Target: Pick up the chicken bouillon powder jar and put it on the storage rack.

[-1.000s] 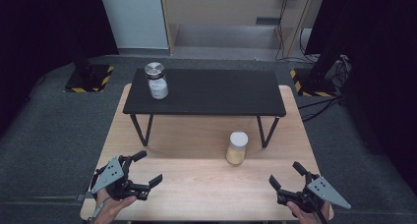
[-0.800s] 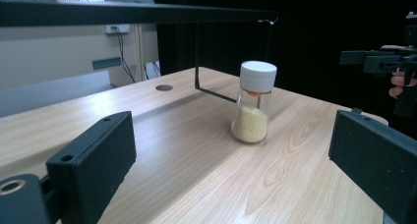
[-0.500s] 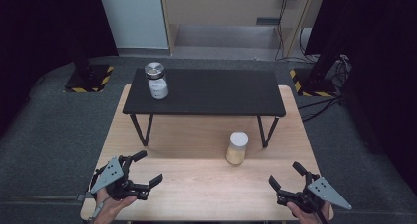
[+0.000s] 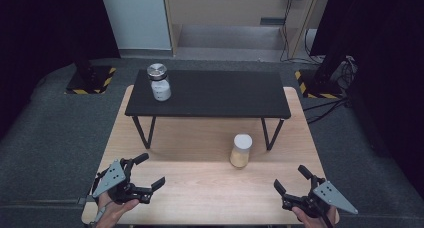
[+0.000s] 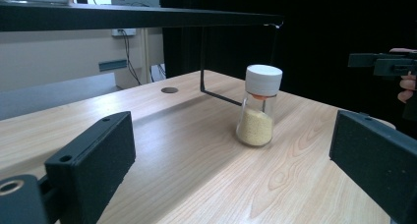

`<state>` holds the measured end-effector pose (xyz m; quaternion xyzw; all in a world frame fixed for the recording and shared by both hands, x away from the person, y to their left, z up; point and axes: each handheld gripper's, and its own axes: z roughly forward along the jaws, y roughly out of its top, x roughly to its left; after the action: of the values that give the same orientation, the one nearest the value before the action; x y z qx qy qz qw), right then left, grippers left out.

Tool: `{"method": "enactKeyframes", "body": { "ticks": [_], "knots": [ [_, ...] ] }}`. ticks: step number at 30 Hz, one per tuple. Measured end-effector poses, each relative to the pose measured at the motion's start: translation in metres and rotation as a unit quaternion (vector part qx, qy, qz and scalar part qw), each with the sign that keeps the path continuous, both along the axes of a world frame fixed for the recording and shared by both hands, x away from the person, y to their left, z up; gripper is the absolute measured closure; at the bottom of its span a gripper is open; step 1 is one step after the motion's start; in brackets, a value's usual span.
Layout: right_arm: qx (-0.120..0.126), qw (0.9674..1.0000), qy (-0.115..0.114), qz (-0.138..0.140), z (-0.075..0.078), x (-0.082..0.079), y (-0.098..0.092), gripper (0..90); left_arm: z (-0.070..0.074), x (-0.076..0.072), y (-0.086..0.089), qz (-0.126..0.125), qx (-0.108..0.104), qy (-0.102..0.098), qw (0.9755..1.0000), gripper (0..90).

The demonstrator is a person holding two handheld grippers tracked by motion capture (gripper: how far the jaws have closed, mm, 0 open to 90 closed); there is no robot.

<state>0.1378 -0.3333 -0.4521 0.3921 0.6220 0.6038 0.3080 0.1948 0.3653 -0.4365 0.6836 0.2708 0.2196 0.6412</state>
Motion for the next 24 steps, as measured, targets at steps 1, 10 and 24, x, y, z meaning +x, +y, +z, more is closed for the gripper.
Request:
{"method": "enactKeyframes", "body": {
  "ticks": [1, 10, 24],
  "knots": [
    [0.001, 1.0, 0.0, 0.0, -0.0003, 0.0003, -0.0001, 0.7, 0.0, -0.0002, 0.0001, 0.001, -0.001, 0.0, 1.0, 2.0],
    [0.003, 1.0, 0.006, -0.003, 0.0003, 0.0001, 0.0027, 0.6, -0.0007, -0.0007, -0.0005, 0.009, -0.004, 0.003, 1.0, 1.9],
    [0.011, 0.9995, 0.027, 0.008, 0.0093, 0.004, 0.0069, 0.7, -0.001, -0.0018, 0.0029, 0.011, -0.007, 0.005, 0.9999, 2.0]
  ]
}}
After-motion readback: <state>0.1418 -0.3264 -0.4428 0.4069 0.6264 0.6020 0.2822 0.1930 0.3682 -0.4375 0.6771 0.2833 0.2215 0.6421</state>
